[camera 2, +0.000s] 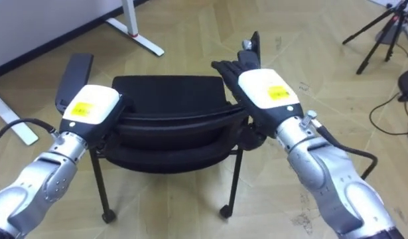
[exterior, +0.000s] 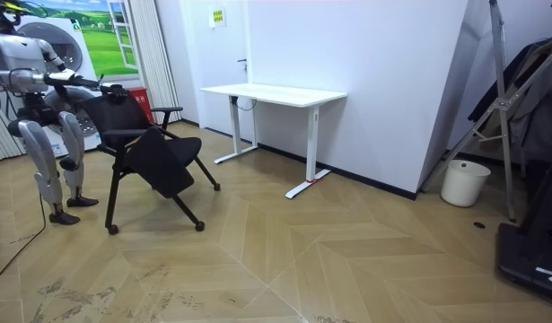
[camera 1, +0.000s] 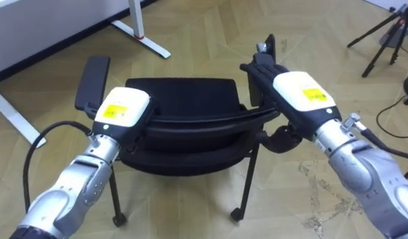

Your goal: Push chair

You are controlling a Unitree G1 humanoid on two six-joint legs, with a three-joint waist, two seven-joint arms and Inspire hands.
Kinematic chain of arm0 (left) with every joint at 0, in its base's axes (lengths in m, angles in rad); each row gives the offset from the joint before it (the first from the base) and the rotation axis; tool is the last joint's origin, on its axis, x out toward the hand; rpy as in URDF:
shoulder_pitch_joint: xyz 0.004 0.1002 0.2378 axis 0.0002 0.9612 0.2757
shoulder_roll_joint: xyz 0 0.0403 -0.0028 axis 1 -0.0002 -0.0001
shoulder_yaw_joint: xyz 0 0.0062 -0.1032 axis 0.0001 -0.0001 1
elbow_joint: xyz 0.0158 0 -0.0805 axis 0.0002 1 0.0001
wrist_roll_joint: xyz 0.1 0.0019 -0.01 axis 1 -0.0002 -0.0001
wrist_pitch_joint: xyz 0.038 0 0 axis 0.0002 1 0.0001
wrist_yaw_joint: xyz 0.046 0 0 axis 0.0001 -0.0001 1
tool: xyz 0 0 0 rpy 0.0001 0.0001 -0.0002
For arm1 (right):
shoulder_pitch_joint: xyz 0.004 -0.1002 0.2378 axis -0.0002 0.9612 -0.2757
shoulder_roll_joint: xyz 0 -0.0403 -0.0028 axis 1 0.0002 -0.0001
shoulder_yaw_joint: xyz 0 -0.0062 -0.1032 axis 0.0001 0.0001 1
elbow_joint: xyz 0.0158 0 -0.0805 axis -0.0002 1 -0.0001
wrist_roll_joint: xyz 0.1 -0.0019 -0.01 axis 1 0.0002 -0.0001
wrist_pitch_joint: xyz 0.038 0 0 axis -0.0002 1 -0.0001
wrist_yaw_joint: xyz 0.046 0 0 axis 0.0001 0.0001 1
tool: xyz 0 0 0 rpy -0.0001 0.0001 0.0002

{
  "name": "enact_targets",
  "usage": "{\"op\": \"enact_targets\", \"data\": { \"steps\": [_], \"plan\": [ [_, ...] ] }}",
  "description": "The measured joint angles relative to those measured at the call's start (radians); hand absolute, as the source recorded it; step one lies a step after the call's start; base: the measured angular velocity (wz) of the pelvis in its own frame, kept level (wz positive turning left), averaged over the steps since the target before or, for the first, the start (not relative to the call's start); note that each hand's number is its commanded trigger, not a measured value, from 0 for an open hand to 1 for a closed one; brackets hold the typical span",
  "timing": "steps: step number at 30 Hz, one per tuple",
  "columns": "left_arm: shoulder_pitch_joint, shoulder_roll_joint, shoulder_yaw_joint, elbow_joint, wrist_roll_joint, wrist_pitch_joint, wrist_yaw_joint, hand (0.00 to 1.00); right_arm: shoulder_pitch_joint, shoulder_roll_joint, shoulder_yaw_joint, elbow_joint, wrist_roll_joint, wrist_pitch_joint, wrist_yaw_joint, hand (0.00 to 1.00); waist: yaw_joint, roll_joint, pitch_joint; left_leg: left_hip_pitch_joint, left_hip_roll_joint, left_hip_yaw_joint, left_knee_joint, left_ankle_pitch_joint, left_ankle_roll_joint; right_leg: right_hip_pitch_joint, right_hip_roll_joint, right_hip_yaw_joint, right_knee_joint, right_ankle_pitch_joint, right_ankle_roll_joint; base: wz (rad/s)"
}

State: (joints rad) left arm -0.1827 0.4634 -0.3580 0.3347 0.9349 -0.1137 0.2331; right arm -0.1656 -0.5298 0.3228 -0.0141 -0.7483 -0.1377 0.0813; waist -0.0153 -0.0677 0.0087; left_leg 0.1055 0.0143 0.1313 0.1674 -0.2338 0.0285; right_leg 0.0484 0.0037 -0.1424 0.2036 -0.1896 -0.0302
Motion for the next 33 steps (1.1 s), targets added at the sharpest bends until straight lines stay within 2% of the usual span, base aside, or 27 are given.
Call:
{"op": "enact_targets", "data": {
  "steps": [2,6,8,10,20,24,33],
  "plan": [
    [-0.005,0.001,-0.004,0.001,0.0,-0.002,0.0,1.0,-0.034,0.0,0.045,-0.003,-0.004,-0.003,0.028,0.0,0.0,-0.004,0.0003,-0.003,0.0,-0.002,0.003,0.0,0.0,-0.001,0.0,-0.001,0.0,0.0,0.0,0.02],
    [-0.019,0.004,-0.011,0.0,0.003,-0.011,-0.001,1.0,-0.038,0.0,0.073,-0.021,-0.003,-0.011,0.059,0.0,0.014,-0.008,-0.0002,-0.021,-0.001,-0.008,0.01,0.0,0.0,-0.013,-0.002,-0.005,0.001,0.0,0.0,0.03],
    [-0.029,0.004,-0.022,0.002,0.003,-0.013,-0.001,1.0,-0.038,-0.001,0.091,-0.021,-0.004,-0.015,0.075,0.0,0.014,-0.009,0.0004,-0.026,-0.003,-0.03,0.017,0.0,0.0,-0.012,-0.004,-0.013,0.001,0.0,0.0,0.14],
    [-0.033,0.004,-0.026,0.002,0.003,-0.017,-0.001,1.0,-0.038,-0.001,0.102,-0.021,-0.003,-0.015,0.081,0.0,0.02,-0.009,0.0011,-0.027,-0.002,-0.033,0.017,0.0,0.0,-0.012,-0.003,-0.015,0.0,0.0,0.0,0.06],
    [-0.053,-0.001,-0.05,-0.004,0.002,-0.032,0.0,1.0,-0.038,-0.005,0.139,0.003,-0.015,-0.017,0.099,0.0,0.025,0.004,0.0091,-0.043,-0.004,-0.077,0.02,0.0,0.0,-0.009,-0.004,-0.052,-0.005,0.0,0.0,0.11],
    [-0.055,-0.003,-0.057,-0.007,0.003,-0.04,0.0,1.0,-0.038,-0.005,0.157,0.047,-0.014,-0.013,0.127,0.0,0.043,0.005,0.0092,-0.04,-0.003,-0.079,0.02,0.0,0.0,-0.007,-0.003,-0.051,-0.006,0.0,0.0,0.0],
    [-0.056,-0.002,-0.072,-0.007,0.002,-0.046,0.003,1.0,-0.052,-0.005,0.166,0.08,0.002,-0.014,0.121,0.0,0.048,0.006,0.0093,-0.034,-0.004,-0.095,0.019,0.0,0.0,0.01,-0.002,-0.055,-0.019,0.0,0.0,0.03]
  ]
}}
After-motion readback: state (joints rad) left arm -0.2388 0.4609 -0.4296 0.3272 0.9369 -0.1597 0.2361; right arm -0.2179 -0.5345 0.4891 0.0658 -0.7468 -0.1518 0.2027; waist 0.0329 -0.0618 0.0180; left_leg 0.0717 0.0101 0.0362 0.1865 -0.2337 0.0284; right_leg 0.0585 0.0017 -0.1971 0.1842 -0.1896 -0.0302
